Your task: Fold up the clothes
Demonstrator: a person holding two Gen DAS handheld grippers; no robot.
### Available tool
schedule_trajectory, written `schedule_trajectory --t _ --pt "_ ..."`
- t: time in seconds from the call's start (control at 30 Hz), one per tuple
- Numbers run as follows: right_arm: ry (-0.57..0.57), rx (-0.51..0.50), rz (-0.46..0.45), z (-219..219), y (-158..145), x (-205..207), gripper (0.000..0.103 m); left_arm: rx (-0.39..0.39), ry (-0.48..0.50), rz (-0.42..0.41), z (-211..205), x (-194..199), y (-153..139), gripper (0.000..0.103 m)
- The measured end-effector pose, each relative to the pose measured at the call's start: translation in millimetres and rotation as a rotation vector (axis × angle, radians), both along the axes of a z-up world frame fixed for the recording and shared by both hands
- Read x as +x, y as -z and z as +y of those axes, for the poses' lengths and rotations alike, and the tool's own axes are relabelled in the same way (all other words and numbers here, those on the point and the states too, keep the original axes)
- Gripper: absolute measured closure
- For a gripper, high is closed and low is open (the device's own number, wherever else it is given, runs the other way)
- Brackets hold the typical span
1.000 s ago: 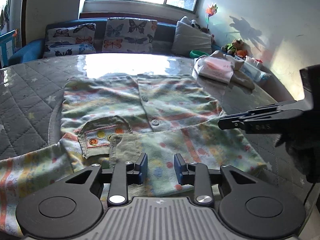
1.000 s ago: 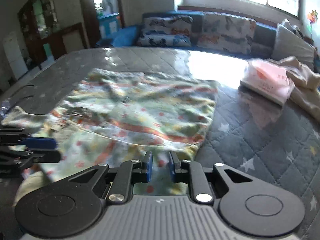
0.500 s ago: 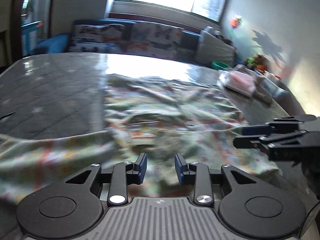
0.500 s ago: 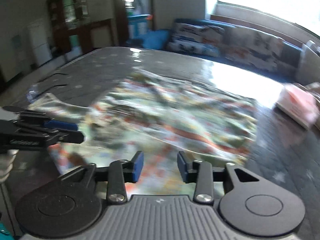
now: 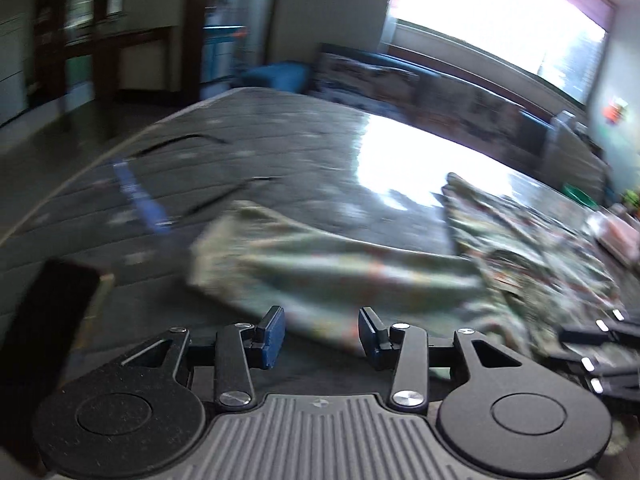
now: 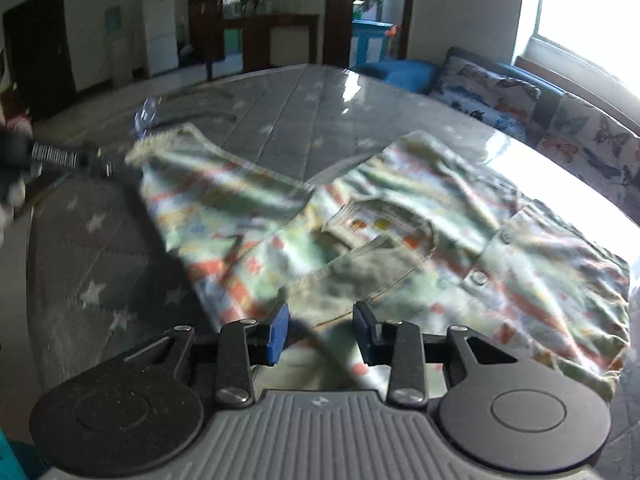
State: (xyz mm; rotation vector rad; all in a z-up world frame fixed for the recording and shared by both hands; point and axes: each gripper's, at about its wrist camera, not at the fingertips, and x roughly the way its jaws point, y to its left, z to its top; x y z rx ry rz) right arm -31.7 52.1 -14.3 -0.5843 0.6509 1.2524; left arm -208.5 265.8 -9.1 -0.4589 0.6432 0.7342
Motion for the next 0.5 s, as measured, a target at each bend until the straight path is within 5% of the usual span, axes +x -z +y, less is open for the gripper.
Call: schedule_trajectory --t 0.5 --pt "0.018 0.060 -0.005 -20 -24 3 0.068 -0.039 -0.279 -0.023 53 -14 12 0.058"
